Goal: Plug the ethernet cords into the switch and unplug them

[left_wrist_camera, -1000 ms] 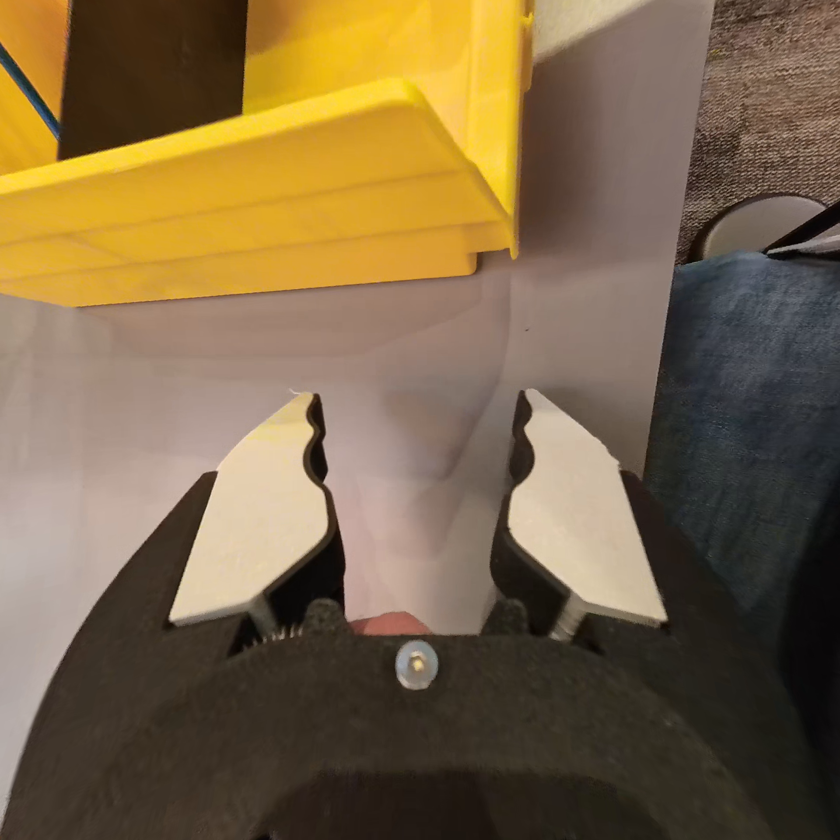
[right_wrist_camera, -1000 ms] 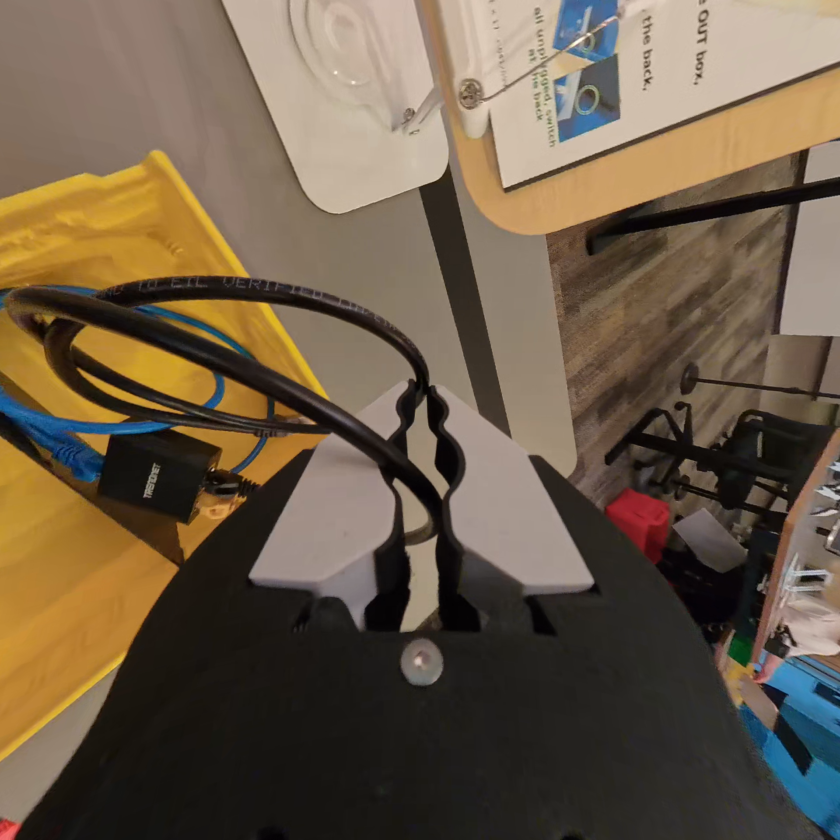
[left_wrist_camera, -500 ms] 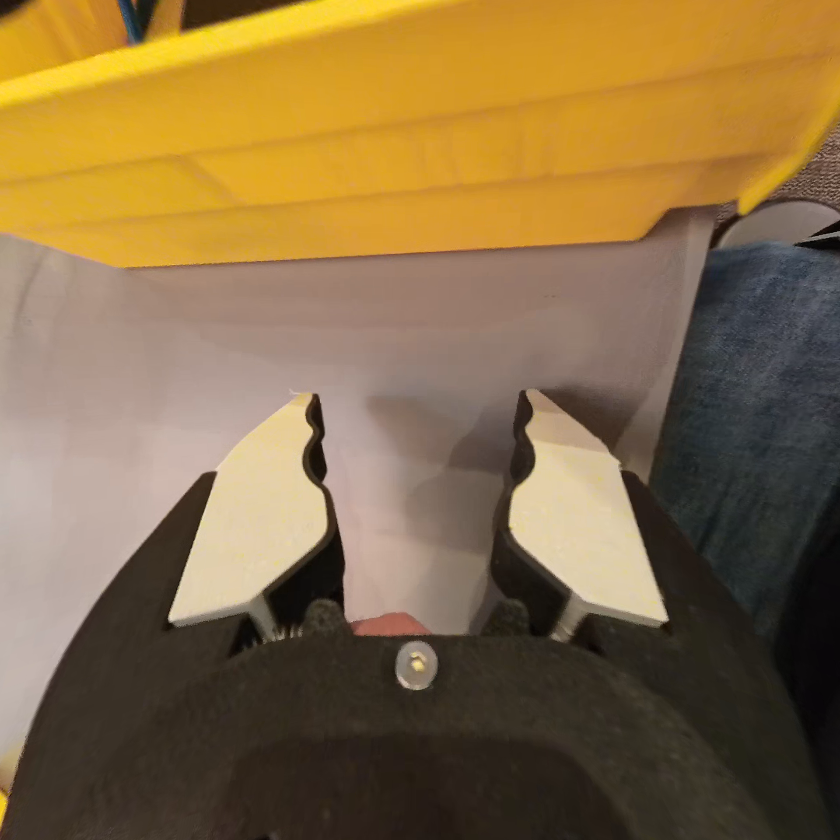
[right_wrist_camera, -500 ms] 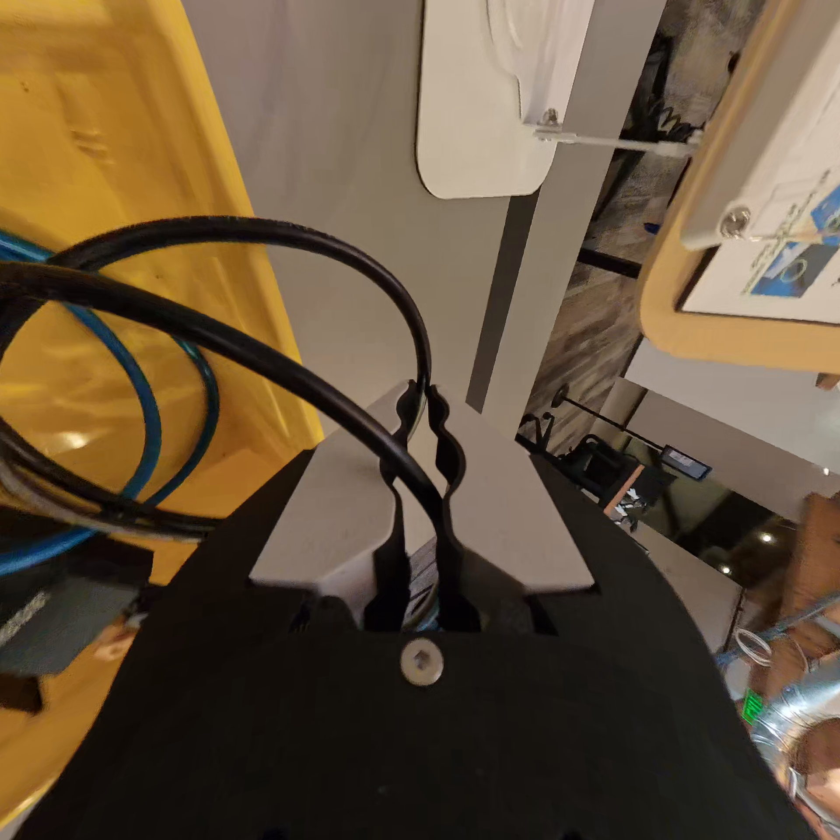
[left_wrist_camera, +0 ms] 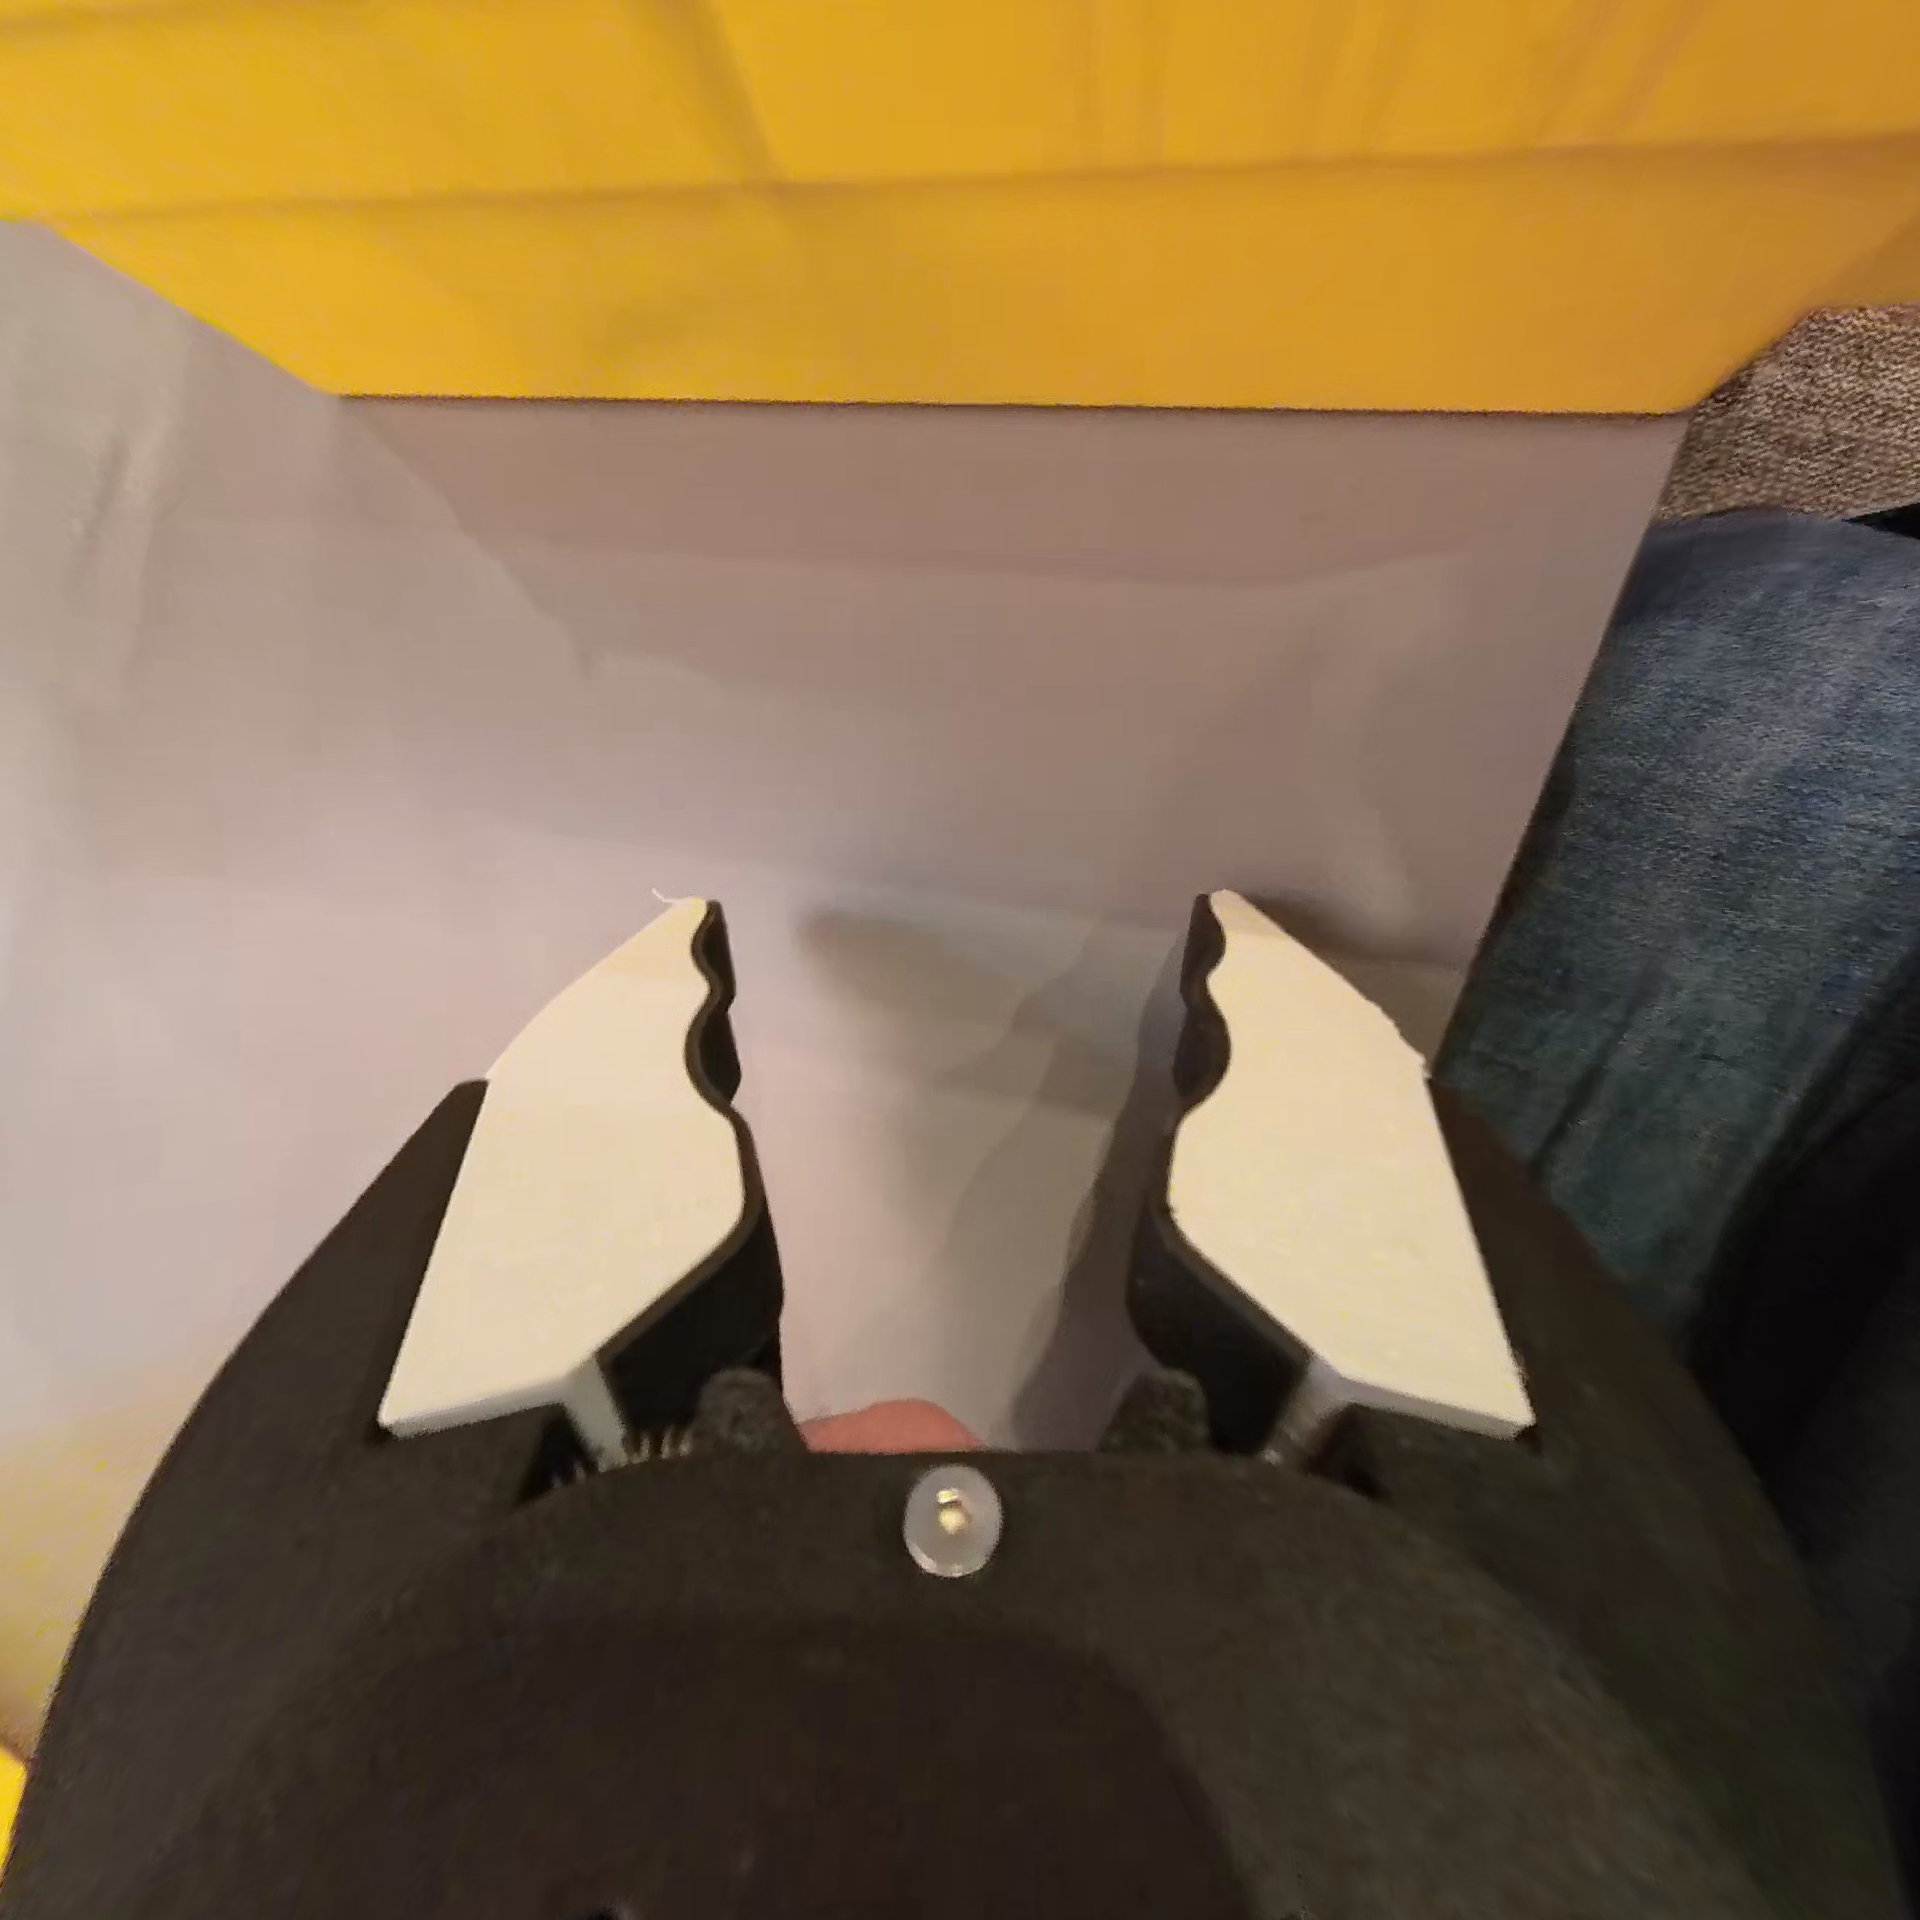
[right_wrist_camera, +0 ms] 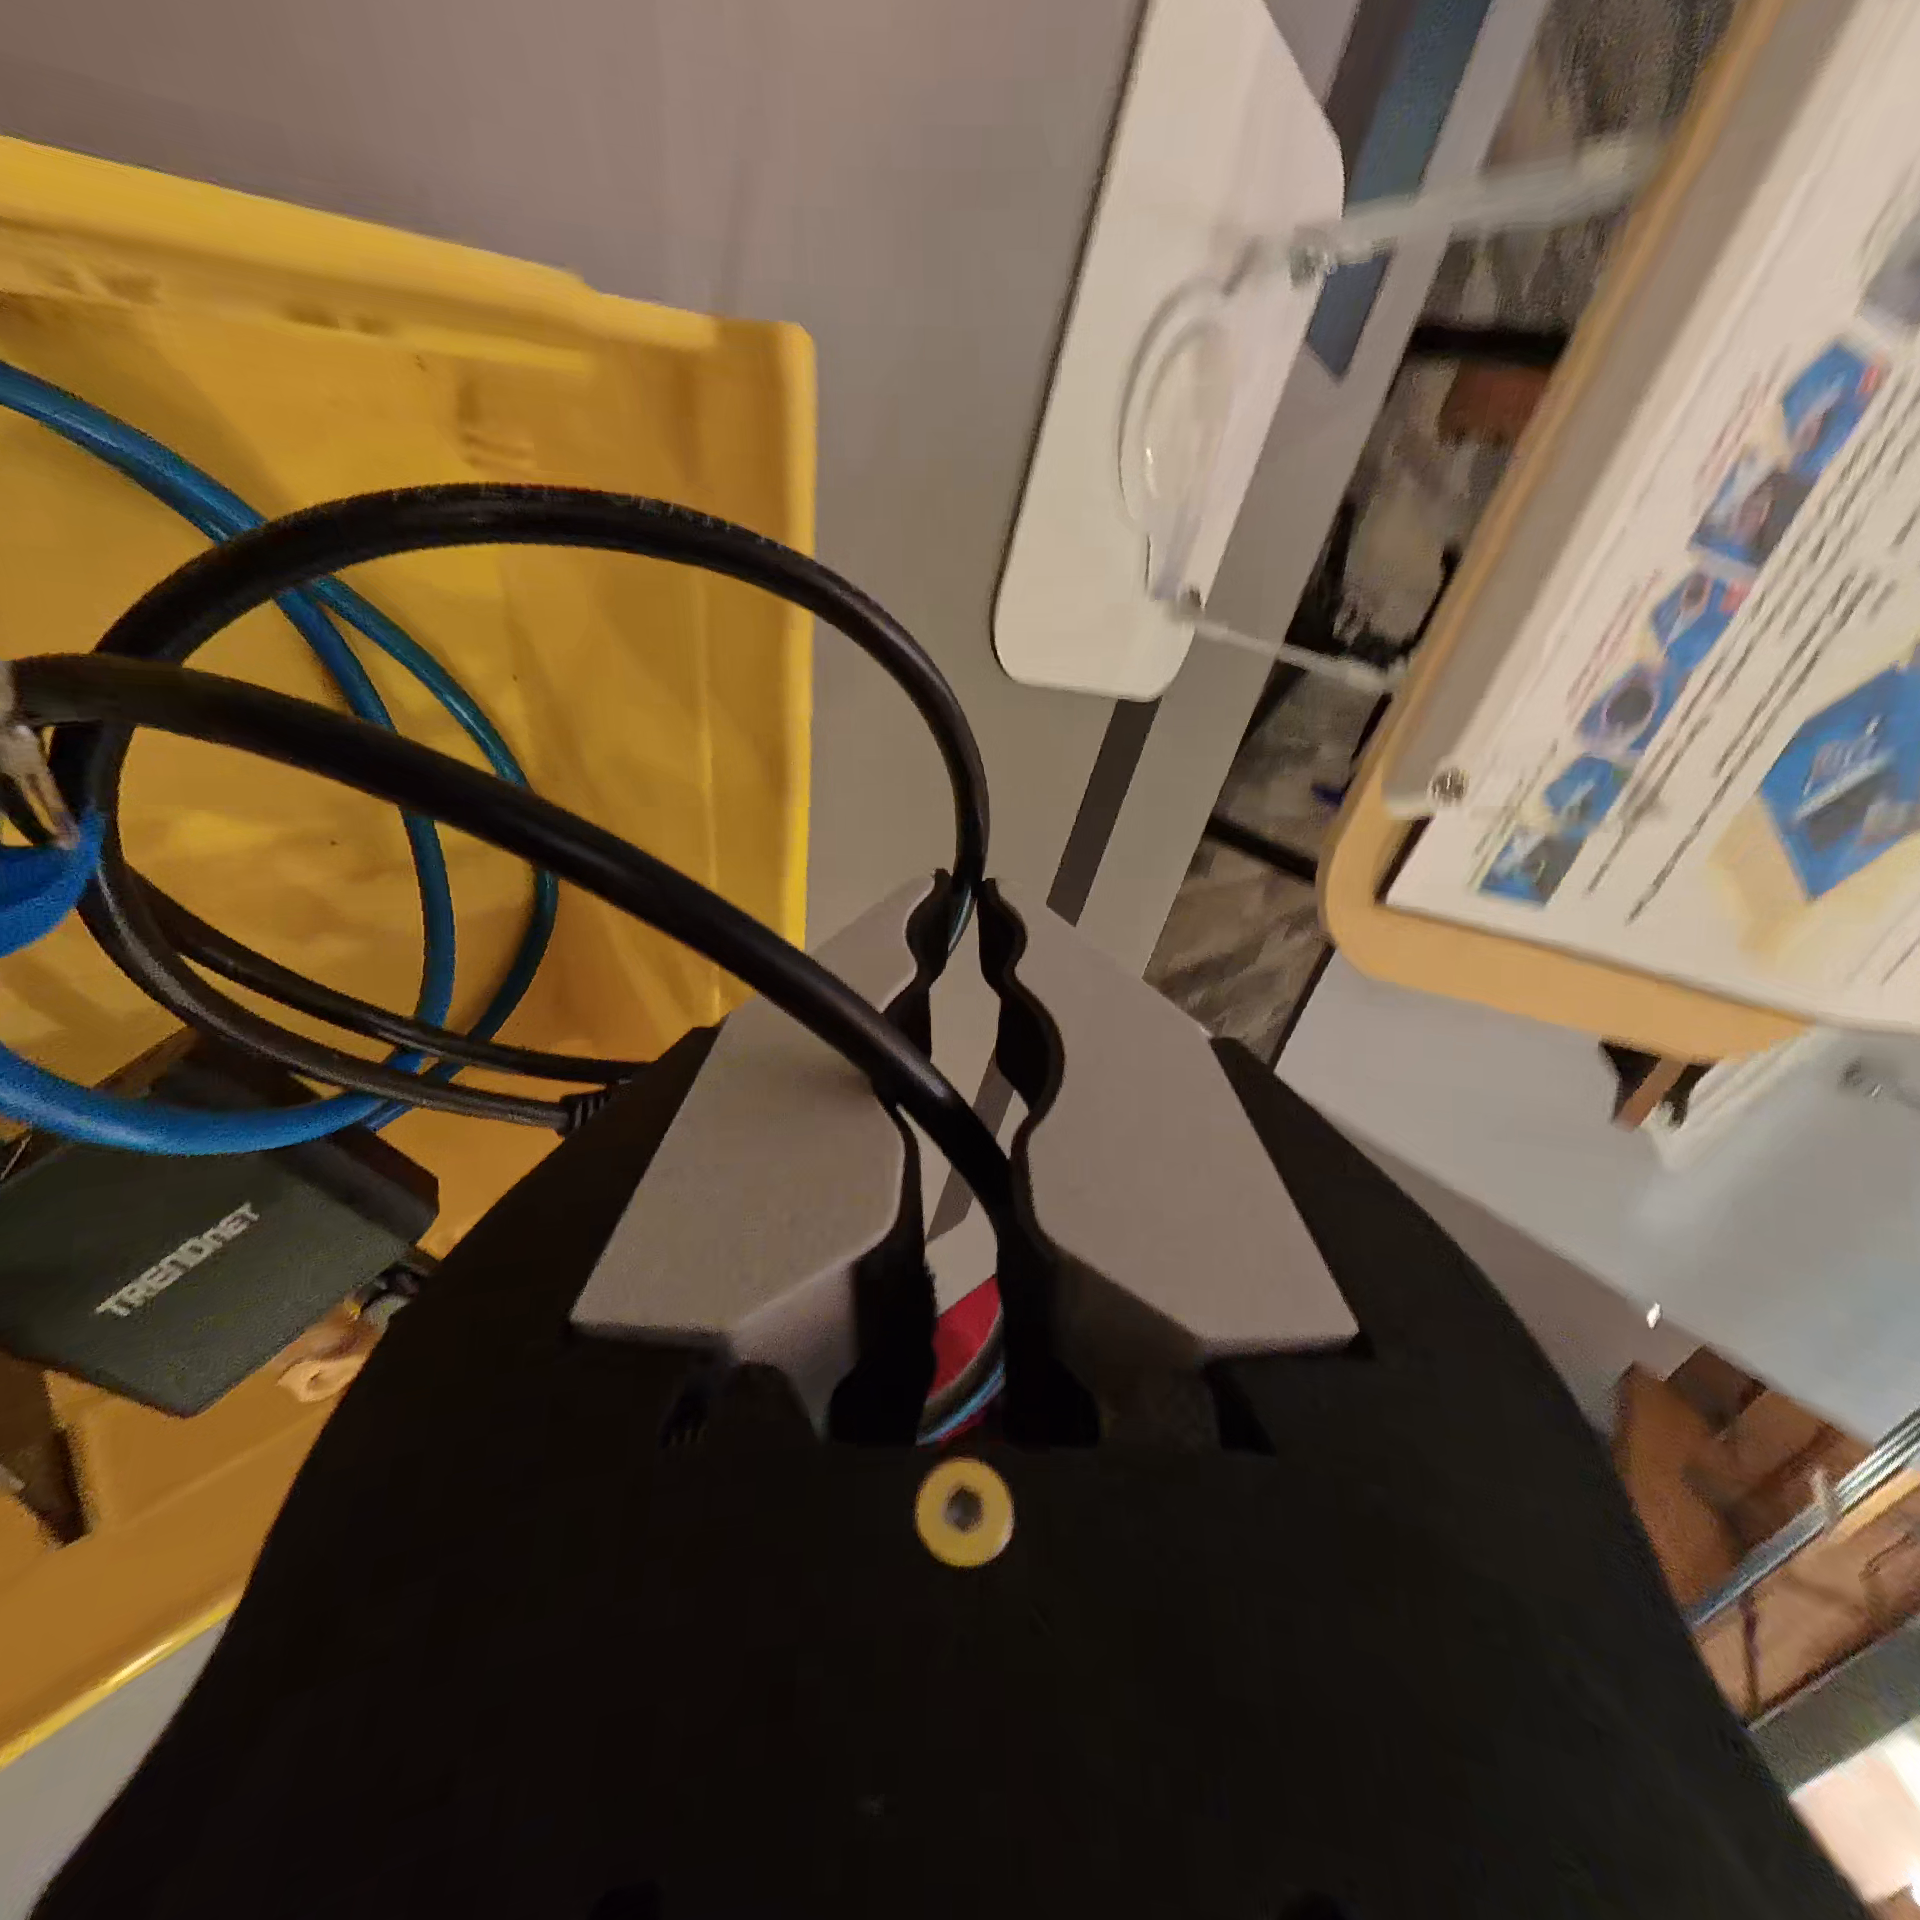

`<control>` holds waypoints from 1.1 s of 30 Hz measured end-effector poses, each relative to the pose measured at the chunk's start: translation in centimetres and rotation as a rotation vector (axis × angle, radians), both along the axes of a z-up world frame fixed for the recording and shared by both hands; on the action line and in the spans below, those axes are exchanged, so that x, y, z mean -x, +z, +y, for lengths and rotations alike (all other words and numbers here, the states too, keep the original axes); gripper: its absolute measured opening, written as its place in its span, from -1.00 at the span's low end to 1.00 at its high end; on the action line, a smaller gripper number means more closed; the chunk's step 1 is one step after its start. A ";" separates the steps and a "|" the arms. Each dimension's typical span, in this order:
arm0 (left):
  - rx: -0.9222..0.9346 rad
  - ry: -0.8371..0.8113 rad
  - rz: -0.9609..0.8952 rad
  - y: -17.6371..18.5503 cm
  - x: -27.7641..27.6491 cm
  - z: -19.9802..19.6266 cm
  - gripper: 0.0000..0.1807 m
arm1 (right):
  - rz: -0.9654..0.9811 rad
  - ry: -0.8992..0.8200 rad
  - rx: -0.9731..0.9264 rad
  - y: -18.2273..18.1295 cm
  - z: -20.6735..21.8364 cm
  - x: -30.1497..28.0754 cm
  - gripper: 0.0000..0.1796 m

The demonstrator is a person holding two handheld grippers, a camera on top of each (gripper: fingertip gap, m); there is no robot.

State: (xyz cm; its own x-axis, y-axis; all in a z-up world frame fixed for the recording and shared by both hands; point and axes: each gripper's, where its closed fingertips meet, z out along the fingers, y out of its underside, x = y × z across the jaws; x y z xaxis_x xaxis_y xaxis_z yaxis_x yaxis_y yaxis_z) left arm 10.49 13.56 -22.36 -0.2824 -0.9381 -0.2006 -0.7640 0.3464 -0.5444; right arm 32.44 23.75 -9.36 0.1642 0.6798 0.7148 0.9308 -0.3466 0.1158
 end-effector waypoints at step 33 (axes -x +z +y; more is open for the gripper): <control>-0.021 0.035 -0.030 0.1 -0.2 0.3 -0.08 | -0.071 0.216 -0.250 -3.8 -1.4 5.4 -0.96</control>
State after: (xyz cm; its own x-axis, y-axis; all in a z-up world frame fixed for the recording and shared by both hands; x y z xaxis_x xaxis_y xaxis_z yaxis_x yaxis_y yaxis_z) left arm 10.67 13.86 -22.30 -0.2428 -0.9428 -0.2285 -0.7594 0.3313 -0.5599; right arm 26.99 22.30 -13.13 -0.0207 0.4954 0.8684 0.9786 -0.1678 0.1191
